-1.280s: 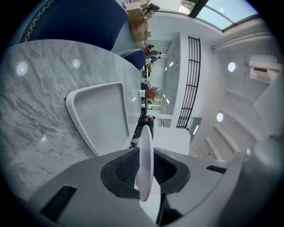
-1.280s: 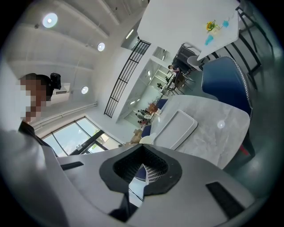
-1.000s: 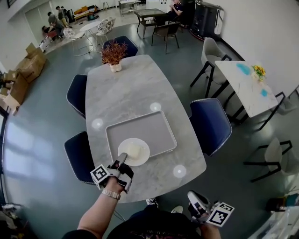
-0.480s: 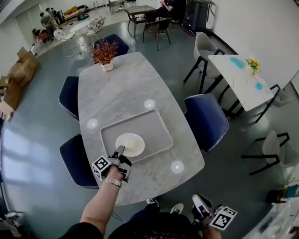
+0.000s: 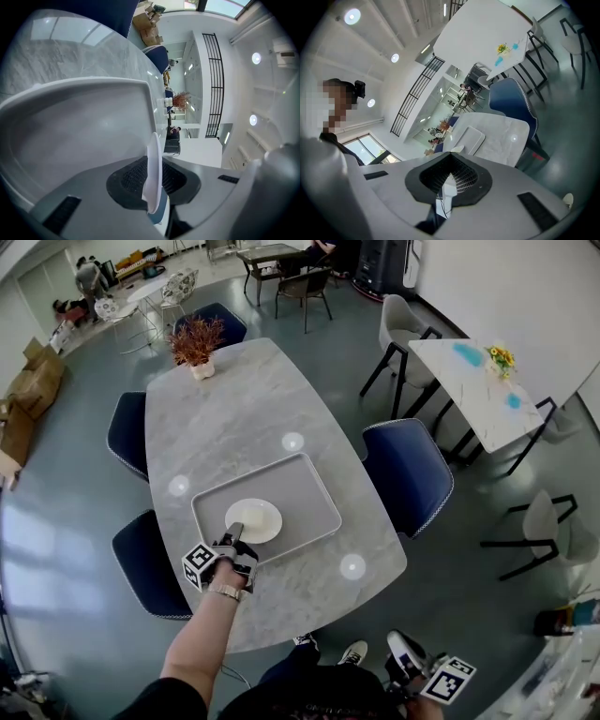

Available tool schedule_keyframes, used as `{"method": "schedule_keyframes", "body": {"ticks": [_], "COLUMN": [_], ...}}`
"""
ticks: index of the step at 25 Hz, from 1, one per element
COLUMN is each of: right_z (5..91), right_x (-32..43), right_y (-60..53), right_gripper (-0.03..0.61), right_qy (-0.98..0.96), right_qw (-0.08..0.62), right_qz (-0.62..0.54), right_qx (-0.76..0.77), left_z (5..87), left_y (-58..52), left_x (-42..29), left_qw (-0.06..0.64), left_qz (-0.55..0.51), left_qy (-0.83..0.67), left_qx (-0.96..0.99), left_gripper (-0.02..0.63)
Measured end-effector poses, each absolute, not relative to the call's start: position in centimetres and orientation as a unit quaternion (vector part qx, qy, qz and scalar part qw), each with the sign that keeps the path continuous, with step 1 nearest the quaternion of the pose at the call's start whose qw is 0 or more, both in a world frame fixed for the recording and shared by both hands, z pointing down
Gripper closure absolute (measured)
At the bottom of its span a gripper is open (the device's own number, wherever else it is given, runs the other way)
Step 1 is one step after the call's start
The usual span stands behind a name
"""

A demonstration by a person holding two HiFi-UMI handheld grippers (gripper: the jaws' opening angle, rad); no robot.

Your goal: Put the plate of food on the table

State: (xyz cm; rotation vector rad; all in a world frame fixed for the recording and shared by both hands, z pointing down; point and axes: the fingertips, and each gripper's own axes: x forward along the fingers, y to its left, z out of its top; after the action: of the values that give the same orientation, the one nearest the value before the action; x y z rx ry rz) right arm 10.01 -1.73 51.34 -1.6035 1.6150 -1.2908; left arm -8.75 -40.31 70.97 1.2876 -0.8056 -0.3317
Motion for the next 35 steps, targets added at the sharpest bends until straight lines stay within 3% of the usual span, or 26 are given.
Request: {"method": "schedule_keyframes", "body": {"ticks": [31,34,35], "right_z": [52.1,52.2,52.2], "right_x": [10.2,10.1,10.2], "right_y": [-1.1,-1.1,-1.1], "right_gripper": [0.568,0.568,0.568], "right_qy": [0.593,0.595,0.595], "right_qw": [0.272,0.271,0.269], "right_qz": [-0.483,-0.484,-0.484], "right_qx": [-0.584,-0.582,-0.582], "left_z": [73.2,73.0,72.9], "left_y": [-41.0,-41.1,-41.2], "left_x": [-8.0,-8.3,-8.3], "left_qw": [0.68,0.667,0.663], "left_qz": [-0.068,-0.055,-0.051], "left_qy": [-0.432,-0.442,-0.444], "left_qx": [0.588,0.598,0.601], "left_gripper": [0.546,0.523,0.49]}}
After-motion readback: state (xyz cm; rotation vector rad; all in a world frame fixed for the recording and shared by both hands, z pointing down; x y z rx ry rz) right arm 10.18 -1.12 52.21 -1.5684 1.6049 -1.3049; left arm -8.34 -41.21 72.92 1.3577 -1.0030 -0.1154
